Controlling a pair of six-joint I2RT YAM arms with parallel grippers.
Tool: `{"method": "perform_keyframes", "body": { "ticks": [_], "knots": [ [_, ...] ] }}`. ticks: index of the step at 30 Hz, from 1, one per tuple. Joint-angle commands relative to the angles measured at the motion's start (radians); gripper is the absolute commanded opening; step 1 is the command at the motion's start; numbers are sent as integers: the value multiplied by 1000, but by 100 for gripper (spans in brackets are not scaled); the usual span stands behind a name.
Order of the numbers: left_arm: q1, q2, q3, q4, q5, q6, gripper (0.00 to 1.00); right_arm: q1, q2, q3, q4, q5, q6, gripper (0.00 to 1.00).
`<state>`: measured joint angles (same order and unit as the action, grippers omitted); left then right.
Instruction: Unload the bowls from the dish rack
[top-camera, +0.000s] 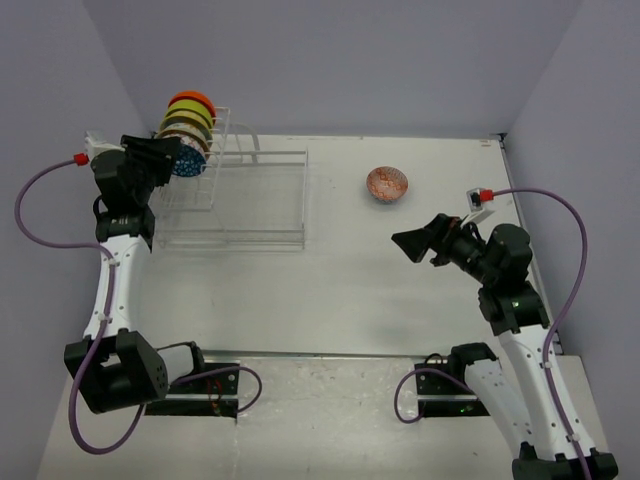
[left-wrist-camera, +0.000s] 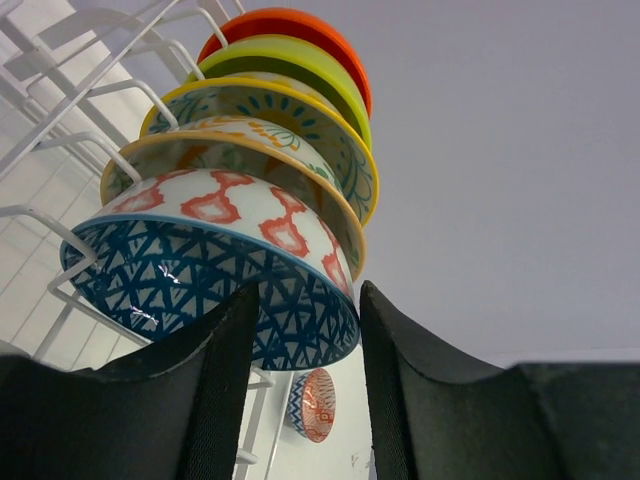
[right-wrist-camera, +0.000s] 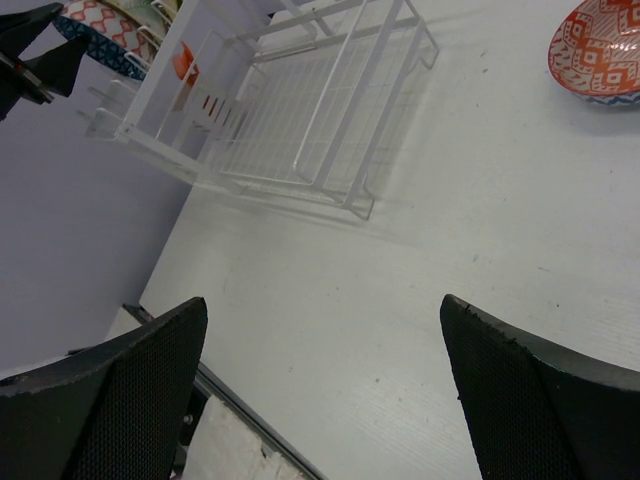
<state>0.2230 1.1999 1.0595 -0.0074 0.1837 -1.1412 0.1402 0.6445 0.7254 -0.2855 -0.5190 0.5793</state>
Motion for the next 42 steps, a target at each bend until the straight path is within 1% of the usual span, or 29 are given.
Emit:
{"method": "perform_keyframes", "body": {
  "ticks": [1,11,12,14,15,17,26,30,37,39,40,41,42],
  "knots": [
    [16,0,-23,84,25,9,46,-1,-19,6,5,-24,-19,99],
    [26,1,-30,126,43,-3,44,1,-25,3,3,-26,-22,99],
    [26,1,-30,126,43,-5,38,-1,-23,3,2,-26,-24,99],
    [27,1,-27,127,42,-6,36,-1,-25,2,9,-26,-19,99],
    [27,4,-26,126,40,-6,28,-1,-23,0,11,-27,-18,99],
    [27,9,-26,124,40,-6,24,-1,-20,-1,14,-29,-18,99],
    [29,38,2,141,39,-11,26,-1,-13,-3,11,-27,-27,99],
    [29,46,14,149,43,-14,20,-1,-11,-3,17,-29,-24,99],
    [29,44,27,133,37,-12,20,-1,-6,-1,22,-29,-21,99],
    [29,49,25,126,36,-11,15,-1,-6,-1,23,-32,-19,99],
    [29,50,20,121,36,-11,7,-1,-5,-1,25,-32,-19,99],
    [29,49,16,121,36,-11,2,-1,-5,-1,25,-32,-18,99],
    [29,49,13,121,36,-11,0,-1,-6,-3,26,-32,-18,99]
  ]
}}
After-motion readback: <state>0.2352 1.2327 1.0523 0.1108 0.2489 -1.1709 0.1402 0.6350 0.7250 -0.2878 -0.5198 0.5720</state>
